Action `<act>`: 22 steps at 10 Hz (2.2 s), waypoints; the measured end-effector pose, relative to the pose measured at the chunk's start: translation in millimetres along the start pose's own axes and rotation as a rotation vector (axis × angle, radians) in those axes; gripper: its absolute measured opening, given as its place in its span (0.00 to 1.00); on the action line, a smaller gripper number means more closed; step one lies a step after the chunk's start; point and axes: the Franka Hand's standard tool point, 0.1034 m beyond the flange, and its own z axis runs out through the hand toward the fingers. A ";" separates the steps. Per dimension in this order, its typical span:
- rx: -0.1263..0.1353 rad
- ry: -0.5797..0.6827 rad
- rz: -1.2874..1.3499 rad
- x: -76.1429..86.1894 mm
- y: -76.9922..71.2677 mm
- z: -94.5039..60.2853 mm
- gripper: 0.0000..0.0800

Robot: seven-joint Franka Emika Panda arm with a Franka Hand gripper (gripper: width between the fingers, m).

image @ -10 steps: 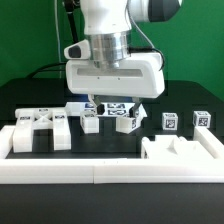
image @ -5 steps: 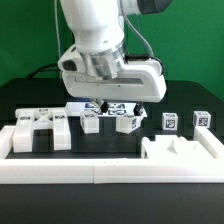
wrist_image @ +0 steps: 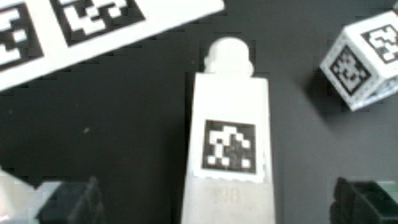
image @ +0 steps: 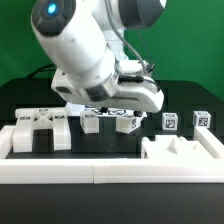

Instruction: Assemble chair

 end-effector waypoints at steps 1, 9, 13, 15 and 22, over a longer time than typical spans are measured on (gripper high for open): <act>-0.002 0.001 -0.002 3.4 -1.8 0.5 0.81; -0.026 0.002 -0.001 5.3 -2.2 28.8 0.81; -0.027 0.004 -0.003 5.6 -3.3 27.9 0.36; -0.027 0.004 -0.003 5.7 -3.6 27.9 0.36; -0.017 0.048 -0.104 -13.7 -39.3 -35.0 0.36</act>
Offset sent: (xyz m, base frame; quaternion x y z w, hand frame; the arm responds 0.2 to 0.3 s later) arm -0.0090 0.0112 -0.0094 -0.0169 0.0000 0.0006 0.9999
